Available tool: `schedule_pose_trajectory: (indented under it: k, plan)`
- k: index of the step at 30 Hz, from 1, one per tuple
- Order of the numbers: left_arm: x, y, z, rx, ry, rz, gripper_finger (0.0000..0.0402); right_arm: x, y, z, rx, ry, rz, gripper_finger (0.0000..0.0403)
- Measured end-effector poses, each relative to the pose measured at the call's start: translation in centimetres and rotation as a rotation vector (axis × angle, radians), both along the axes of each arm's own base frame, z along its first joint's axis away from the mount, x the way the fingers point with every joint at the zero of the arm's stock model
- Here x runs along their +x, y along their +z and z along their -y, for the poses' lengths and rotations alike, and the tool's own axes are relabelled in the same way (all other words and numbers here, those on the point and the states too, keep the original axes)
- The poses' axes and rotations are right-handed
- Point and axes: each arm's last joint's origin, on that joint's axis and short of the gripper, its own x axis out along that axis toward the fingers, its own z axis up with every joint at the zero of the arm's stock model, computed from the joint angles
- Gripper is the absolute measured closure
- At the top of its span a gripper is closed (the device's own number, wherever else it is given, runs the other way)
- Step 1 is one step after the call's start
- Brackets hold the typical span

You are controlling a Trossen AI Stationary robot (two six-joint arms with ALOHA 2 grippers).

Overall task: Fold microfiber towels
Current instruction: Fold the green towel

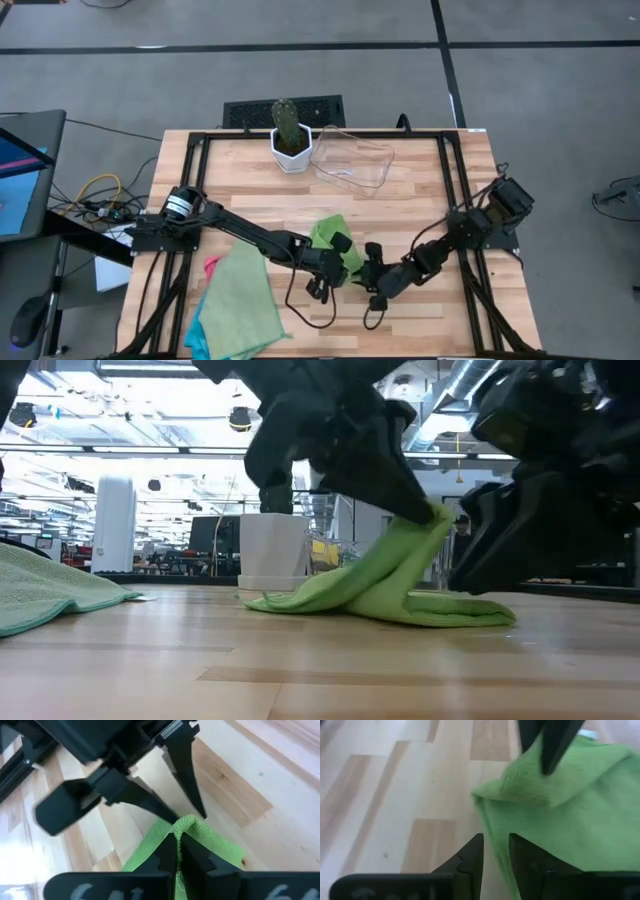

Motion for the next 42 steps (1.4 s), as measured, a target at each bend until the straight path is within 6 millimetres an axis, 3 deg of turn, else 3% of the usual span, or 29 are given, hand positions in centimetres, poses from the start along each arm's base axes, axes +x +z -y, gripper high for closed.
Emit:
schedule_pose_trajectory:
  k: [6,14,28,37,42]
  plan:
    - [0.3,-1.3,0.1,0.019,-0.034,-0.009,0.0399,-0.6,-0.4,0.0,-0.064,-0.081,-0.011,0.0287]
    - [0.8,-0.9,0.1,0.017,-0.030,0.045,0.0399,-1.4,-1.4,0.9,-0.033,-0.133,-0.041,0.0287]
    - [1.2,-0.6,-0.7,-0.026,-0.051,0.068,0.0397,-1.5,-1.5,0.9,-0.022,-0.139,-0.037,0.0288]
    - [1.9,-2.2,-0.6,0.019,-0.047,0.062,0.0332,-1.4,-1.5,0.9,-0.013,-0.139,-0.028,0.0288]
    - [2.1,-1.8,-0.7,0.021,-0.056,0.089,0.0295,-1.5,-1.4,0.8,-0.011,-0.137,-0.026,0.0288]
